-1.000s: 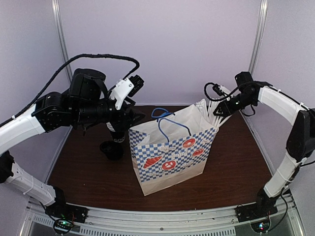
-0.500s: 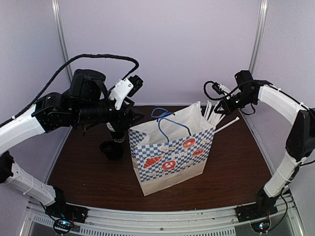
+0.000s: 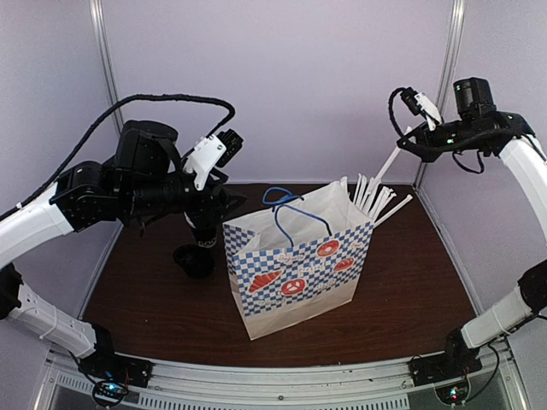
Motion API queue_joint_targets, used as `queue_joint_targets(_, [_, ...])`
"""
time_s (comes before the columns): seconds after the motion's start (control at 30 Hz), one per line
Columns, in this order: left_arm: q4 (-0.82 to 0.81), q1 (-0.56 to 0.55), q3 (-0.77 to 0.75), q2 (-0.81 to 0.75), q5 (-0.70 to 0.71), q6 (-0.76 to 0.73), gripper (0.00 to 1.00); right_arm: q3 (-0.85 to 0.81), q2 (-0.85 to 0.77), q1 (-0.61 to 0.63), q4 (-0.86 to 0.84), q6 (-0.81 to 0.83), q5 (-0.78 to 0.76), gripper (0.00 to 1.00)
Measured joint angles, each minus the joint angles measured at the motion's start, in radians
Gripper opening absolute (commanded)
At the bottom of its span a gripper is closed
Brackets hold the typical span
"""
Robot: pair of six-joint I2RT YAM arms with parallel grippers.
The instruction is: Pack the takeout coffee
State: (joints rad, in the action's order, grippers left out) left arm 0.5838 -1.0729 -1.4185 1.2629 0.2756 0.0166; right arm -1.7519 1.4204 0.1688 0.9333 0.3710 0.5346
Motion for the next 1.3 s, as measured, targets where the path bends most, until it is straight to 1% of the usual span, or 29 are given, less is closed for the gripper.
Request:
queue_joint_targets(0.1, [0.012,0.000,0.000,-0.005,0.015,0.000,0.60,-0.047,-0.062,0.000,0.010,0.000,0.005,0.08])
queue_joint_targets(0.2, [0.019,0.000,0.000,-0.009,0.034,-0.010,0.61,-0.114,-0.101,0.000,0.044,0.000,0.043,0.08])
queue_joint_targets(0.3, [0.021,0.000,0.000,-0.009,0.055,-0.019,0.61,-0.174,-0.118,0.000,0.058,-0.008,0.141,0.09])
queue_joint_targets(0.47, [0.021,0.000,0.000,-0.009,0.088,-0.024,0.61,-0.192,-0.105,0.016,0.061,-0.058,0.347,0.11])
queue_joint_targets(0.63, [0.022,0.000,0.007,-0.029,0.113,-0.023,0.62,-0.176,-0.057,0.083,0.063,-0.082,0.428,0.12])
queue_joint_targets(0.7, [0.022,0.000,0.023,-0.055,0.130,-0.023,0.63,-0.156,-0.047,0.126,0.066,-0.083,0.434,0.11])
queue_joint_targets(0.83, [0.023,0.000,0.060,-0.108,0.166,-0.007,0.64,-0.139,-0.025,0.229,0.071,-0.079,0.433,0.06])
queue_joint_targets(0.97, [0.023,0.000,0.076,-0.131,0.192,0.004,0.64,-0.192,0.026,0.299,0.105,-0.054,0.422,0.01])
queue_joint_targets(1.07, [0.023,0.000,0.078,-0.132,0.196,0.009,0.64,-0.232,0.053,0.304,0.120,-0.019,0.373,0.00])
queue_joint_targets(1.13, [0.023,0.000,0.078,-0.132,0.197,0.010,0.64,-0.210,0.039,0.289,0.129,0.012,0.324,0.01])
queue_joint_targets(1.2, [0.024,0.000,0.078,-0.132,0.198,0.011,0.64,-0.153,0.004,0.258,0.134,0.039,0.280,0.01])
queue_joint_targets(1.3, [0.024,0.000,0.078,-0.134,0.203,0.011,0.64,0.014,-0.090,0.178,0.147,0.100,0.193,0.03])
